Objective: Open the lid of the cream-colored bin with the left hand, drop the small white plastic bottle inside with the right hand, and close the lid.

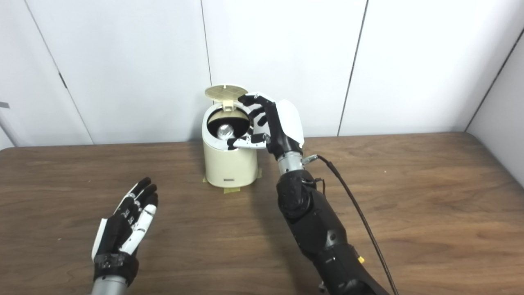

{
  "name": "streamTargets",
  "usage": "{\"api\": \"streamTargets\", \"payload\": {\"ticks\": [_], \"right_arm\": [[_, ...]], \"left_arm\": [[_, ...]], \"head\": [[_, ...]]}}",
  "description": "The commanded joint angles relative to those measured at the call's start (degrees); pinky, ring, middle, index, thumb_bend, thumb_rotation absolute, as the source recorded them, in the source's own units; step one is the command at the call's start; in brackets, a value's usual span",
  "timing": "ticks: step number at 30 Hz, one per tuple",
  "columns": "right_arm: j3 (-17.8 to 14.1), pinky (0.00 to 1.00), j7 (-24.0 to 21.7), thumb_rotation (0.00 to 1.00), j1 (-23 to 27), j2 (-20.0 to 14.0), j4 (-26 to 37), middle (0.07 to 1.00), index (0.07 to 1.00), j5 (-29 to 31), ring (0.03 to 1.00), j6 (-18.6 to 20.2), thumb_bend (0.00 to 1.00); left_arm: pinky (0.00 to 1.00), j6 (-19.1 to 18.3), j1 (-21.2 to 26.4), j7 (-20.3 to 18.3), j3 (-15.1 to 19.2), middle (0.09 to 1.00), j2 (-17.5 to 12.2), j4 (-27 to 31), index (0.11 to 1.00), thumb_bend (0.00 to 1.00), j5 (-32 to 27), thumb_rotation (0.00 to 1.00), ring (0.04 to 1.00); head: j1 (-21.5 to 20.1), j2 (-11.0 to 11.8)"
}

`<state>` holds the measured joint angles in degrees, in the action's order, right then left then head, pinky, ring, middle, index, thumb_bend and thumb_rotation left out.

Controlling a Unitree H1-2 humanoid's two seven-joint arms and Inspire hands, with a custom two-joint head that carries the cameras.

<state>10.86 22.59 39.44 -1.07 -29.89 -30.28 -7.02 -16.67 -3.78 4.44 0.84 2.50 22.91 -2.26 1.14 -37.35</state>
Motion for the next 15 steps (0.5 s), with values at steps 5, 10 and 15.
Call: {"api": "streamTargets", "payload": {"ticks": [5, 10, 15], "right_arm": [[-0.6, 0.44, 0.3, 0.01, 2.0, -0.3, 1.6, 0.612, 0.625, 1.1, 0.528, -1.6, 0.82], [-1.2, 0.47, 0.1, 0.0, 1.3, -0.3, 2.9, 0.59, 0.608, 2.1, 0.515, -1.6, 0.8], [-2.3, 0.44, 1.8, 0.0, 0.2, -0.6, 4.7, 0.588, 0.604, 2.4, 0.497, -3.1, 0.79]], "left_arm": [[0.91, 1.4, 0.1, 0.1, -0.3, 0.883, 0.9, 1.8, 0.904, 0.43, 0.6, 0.36, 0.894], [0.91, 1.3, 0.1, 0.2, -0.2, 0.877, 1.0, 2.0, 0.901, 0.43, 0.4, 0.35, 0.89], [0.91, 1.3, 0.1, 0.1, -0.1, 0.878, 0.7, 1.9, 0.9, 0.43, 0.3, 0.36, 0.892]], "head": [[0.0, 0.0], [0.2, 0.0], [0.0, 0.1]]}}
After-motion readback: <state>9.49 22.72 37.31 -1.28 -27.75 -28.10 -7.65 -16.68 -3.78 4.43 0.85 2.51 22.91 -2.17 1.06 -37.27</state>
